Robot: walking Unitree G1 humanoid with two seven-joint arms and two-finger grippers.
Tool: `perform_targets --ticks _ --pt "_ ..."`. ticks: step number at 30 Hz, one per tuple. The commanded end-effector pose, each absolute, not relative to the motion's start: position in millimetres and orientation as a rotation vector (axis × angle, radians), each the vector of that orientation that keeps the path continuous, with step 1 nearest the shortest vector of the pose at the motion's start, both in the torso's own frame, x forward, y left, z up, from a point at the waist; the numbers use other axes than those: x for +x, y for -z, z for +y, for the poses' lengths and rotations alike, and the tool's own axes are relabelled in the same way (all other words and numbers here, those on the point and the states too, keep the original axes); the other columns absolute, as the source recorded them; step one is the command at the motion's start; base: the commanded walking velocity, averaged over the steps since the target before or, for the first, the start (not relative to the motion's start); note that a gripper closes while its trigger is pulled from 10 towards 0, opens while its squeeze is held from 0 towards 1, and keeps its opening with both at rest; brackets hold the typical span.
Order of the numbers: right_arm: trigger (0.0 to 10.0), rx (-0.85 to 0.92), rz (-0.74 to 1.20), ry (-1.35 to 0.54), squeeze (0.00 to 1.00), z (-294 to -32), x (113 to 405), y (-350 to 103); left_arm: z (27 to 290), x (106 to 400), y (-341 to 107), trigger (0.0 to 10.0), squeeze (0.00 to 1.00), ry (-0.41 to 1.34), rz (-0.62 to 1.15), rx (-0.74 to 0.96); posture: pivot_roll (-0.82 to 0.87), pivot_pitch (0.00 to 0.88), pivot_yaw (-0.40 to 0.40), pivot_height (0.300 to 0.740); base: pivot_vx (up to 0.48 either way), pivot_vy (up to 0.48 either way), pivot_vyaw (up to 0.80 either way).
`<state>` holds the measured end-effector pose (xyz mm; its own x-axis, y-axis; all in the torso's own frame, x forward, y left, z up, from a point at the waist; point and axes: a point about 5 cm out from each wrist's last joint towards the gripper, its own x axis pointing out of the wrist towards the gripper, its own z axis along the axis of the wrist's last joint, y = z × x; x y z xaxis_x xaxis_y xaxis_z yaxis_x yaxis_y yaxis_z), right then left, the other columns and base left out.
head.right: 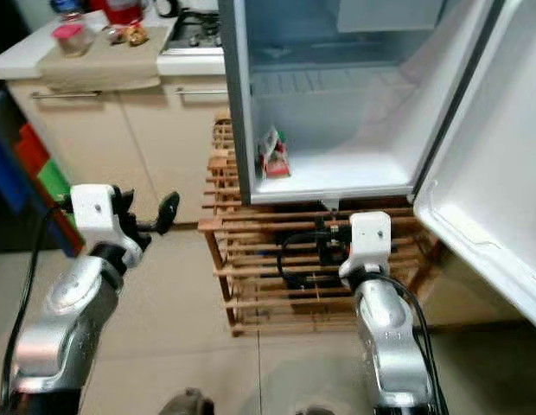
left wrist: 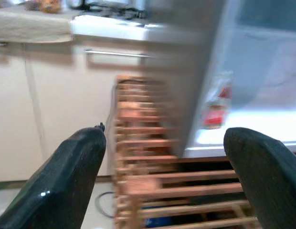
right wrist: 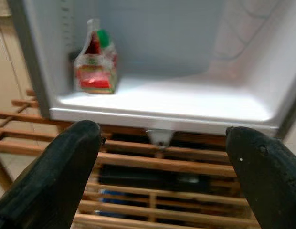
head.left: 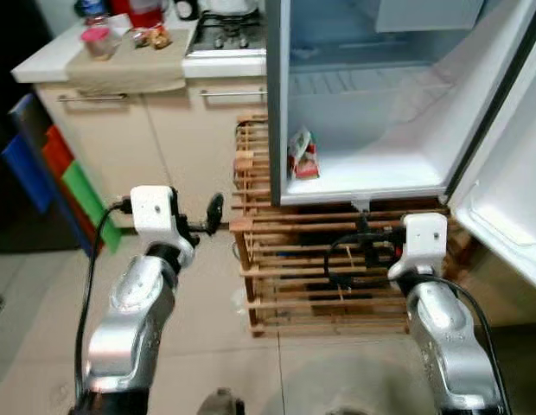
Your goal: Restocking fridge
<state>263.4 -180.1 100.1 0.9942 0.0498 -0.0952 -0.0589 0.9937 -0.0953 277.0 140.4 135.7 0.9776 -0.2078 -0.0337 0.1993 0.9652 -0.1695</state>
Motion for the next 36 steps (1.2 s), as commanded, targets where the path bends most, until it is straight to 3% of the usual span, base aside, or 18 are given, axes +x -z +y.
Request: perform_targets --ticks 1,36 --pt "10.0 -0.111 0.074 -0.073 0.01 -175 265 -104 145 279 -139 10.0 0.00 0.198 0.039 -0.149 -0.08 0.000 0.068 0.711 0.000 -0.469 0.79" --pt "10.0 -0.105 0.062 -0.050 0.00 -173 266 -102 138 301 -143 10.0 0.00 0.298 0.010 -0.105 -0.09 0.000 0.086 0.711 0.000 0.000 0.00"
